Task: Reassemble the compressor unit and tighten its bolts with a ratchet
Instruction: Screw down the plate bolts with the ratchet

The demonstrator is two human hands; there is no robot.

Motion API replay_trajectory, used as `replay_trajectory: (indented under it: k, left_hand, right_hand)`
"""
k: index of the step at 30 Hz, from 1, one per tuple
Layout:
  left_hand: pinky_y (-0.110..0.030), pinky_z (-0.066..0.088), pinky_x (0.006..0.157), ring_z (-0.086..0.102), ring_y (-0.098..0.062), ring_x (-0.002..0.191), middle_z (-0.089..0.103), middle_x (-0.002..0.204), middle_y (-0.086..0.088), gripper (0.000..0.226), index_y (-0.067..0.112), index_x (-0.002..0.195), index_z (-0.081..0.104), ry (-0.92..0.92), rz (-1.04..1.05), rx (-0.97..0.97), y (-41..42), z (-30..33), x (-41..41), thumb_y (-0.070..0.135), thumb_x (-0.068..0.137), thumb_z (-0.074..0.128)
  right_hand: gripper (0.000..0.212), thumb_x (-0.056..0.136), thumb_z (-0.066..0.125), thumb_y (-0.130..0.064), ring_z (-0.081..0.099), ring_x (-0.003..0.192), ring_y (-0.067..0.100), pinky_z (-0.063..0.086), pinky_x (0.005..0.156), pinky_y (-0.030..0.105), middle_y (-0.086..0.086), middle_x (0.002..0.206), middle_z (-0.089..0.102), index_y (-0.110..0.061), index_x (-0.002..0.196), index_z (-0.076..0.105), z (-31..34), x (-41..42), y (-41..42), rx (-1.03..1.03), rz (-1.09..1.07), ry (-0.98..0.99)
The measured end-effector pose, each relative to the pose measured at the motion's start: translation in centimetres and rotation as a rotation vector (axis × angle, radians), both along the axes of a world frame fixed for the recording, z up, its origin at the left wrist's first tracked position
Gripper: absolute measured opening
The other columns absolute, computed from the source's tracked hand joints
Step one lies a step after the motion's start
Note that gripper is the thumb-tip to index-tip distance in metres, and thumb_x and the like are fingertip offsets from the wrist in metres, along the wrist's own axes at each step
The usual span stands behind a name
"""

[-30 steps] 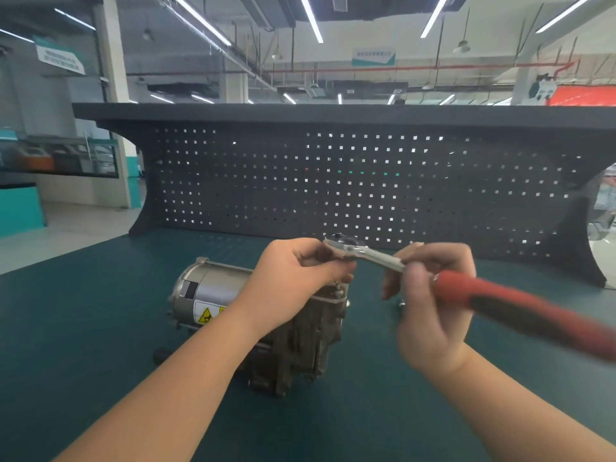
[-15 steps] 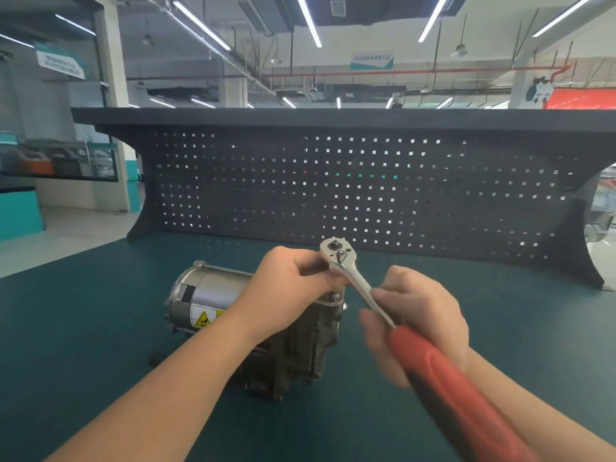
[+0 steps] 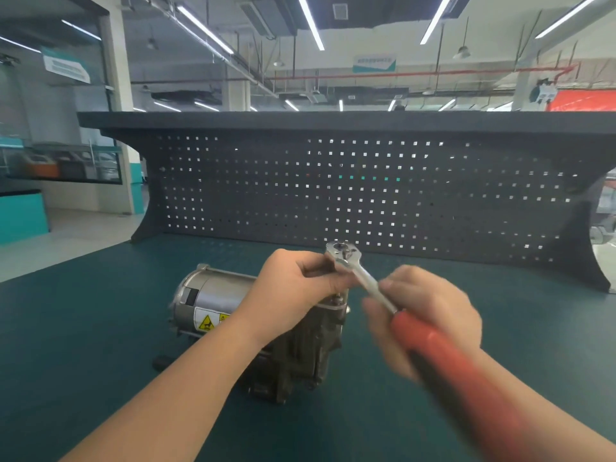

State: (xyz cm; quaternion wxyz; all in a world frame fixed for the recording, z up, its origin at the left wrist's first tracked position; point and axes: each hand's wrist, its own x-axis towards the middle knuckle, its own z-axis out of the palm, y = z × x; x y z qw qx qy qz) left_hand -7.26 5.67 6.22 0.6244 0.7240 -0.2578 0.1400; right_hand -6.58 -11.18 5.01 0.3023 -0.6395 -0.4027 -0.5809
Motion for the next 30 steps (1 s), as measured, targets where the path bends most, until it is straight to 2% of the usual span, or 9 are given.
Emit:
replay_trajectory:
  k: [3, 9, 11, 13, 17, 20, 24, 27, 30]
  left_hand:
    - [-0.013, 0.052, 0.072, 0.07, 0.0, 0.083, 0.077, 0.086, 0.011, 0.011, 0.039, 0.08, 0.079, -0.009, -0.006, 0.037, 0.1, 0.1, -0.1, 0.037, 0.071, 0.072]
    - [-0.013, 0.052, 0.071, 0.072, -0.004, 0.085, 0.077, 0.085, 0.006, 0.015, 0.027, 0.084, 0.077, 0.02, 0.043, 0.045, 0.4, 0.1, 0.0, 0.015, 0.089, 0.069]
    - [-0.015, 0.054, 0.072, 0.073, -0.006, 0.088, 0.078, 0.086, 0.005, 0.013, 0.026, 0.087, 0.077, 0.015, 0.044, 0.043, 0.3, -0.1, 0.1, 0.016, 0.089, 0.069]
    - [-0.017, 0.055, 0.07, 0.073, -0.01, 0.086, 0.078, 0.086, 0.002, 0.007, 0.024, 0.085, 0.079, 0.022, 0.046, 0.004, 0.2, -0.1, 0.1, 0.019, 0.084, 0.073]
    - [-0.014, 0.052, 0.069, 0.071, -0.006, 0.08, 0.077, 0.084, 0.005, 0.01, 0.031, 0.079, 0.081, 0.029, 0.007, -0.006, 0.2, -0.1, 0.1, 0.022, 0.075, 0.079]
    - [-0.012, 0.051, 0.068, 0.07, -0.002, 0.076, 0.077, 0.081, 0.007, 0.022, 0.03, 0.075, 0.08, 0.022, -0.021, 0.028, 0.4, -0.1, 0.2, 0.01, 0.083, 0.072]
    - [-0.014, 0.052, 0.075, 0.072, -0.003, 0.087, 0.077, 0.086, 0.007, 0.009, 0.035, 0.08, 0.08, 0.035, 0.01, 0.036, 0.5, 0.2, -0.1, 0.033, 0.074, 0.072]
    - [-0.017, 0.055, 0.075, 0.073, -0.009, 0.088, 0.078, 0.087, 0.003, 0.014, 0.028, 0.08, 0.079, 0.039, 0.032, 0.051, 0.6, 0.0, 0.2, 0.019, 0.086, 0.071]
    - [-0.018, 0.056, 0.076, 0.073, -0.011, 0.088, 0.078, 0.087, 0.004, 0.011, 0.025, 0.085, 0.078, 0.017, 0.061, 0.063, 0.4, -0.3, 0.4, 0.018, 0.089, 0.07]
  right_hand:
    - [0.012, 0.097, 0.051, -0.027, 0.048, 0.054, 0.014, 0.037, 0.059, 0.011, -0.004, 0.063, 0.059, -0.021, 0.087, 0.054, -0.5, -0.6, 0.4, -0.068, 0.064, -0.15]
    - [0.024, 0.09, 0.051, -0.013, 0.044, 0.04, 0.013, 0.036, 0.042, 0.019, -0.002, 0.05, 0.053, -0.019, 0.067, 0.055, 1.4, 0.4, 0.5, 0.826, 1.036, 0.867]
    - [0.026, 0.091, 0.049, -0.012, 0.039, 0.039, 0.013, 0.033, 0.043, 0.021, 0.002, 0.05, 0.049, -0.016, 0.066, 0.053, 1.2, 0.9, 0.7, 0.936, 1.145, 0.982]
    - [0.024, 0.09, 0.053, -0.019, 0.044, 0.04, 0.013, 0.037, 0.045, 0.02, -0.001, 0.051, 0.052, -0.024, 0.067, 0.053, 0.6, 0.4, 0.8, 0.789, 0.991, 0.77]
    - [0.044, 0.102, 0.039, -0.036, 0.038, 0.045, 0.001, 0.033, 0.051, 0.006, -0.008, 0.051, 0.054, -0.023, 0.066, 0.06, 0.7, -0.3, 0.1, -0.032, -0.044, -0.156]
    - [0.025, 0.095, 0.06, -0.03, 0.046, 0.049, 0.02, 0.035, 0.049, 0.025, 0.007, 0.061, 0.056, -0.005, 0.091, 0.055, 0.3, -0.3, 0.3, -0.284, 0.129, -0.363]
    - [0.013, 0.095, 0.054, -0.032, 0.052, 0.05, 0.008, 0.039, 0.052, 0.018, -0.009, 0.062, 0.056, -0.026, 0.084, 0.053, -0.4, 0.1, 0.2, 0.265, 0.435, 0.203]
    - [0.026, 0.092, 0.052, -0.017, 0.045, 0.042, 0.011, 0.036, 0.043, 0.019, -0.002, 0.053, 0.048, -0.02, 0.066, 0.055, 1.2, 0.8, 0.4, 0.827, 1.032, 0.89]
    - [0.03, 0.094, 0.049, -0.014, 0.037, 0.041, 0.012, 0.032, 0.044, 0.023, 0.0, 0.052, 0.041, -0.019, 0.064, 0.051, 1.1, 0.8, 0.9, 0.986, 1.154, 1.013]
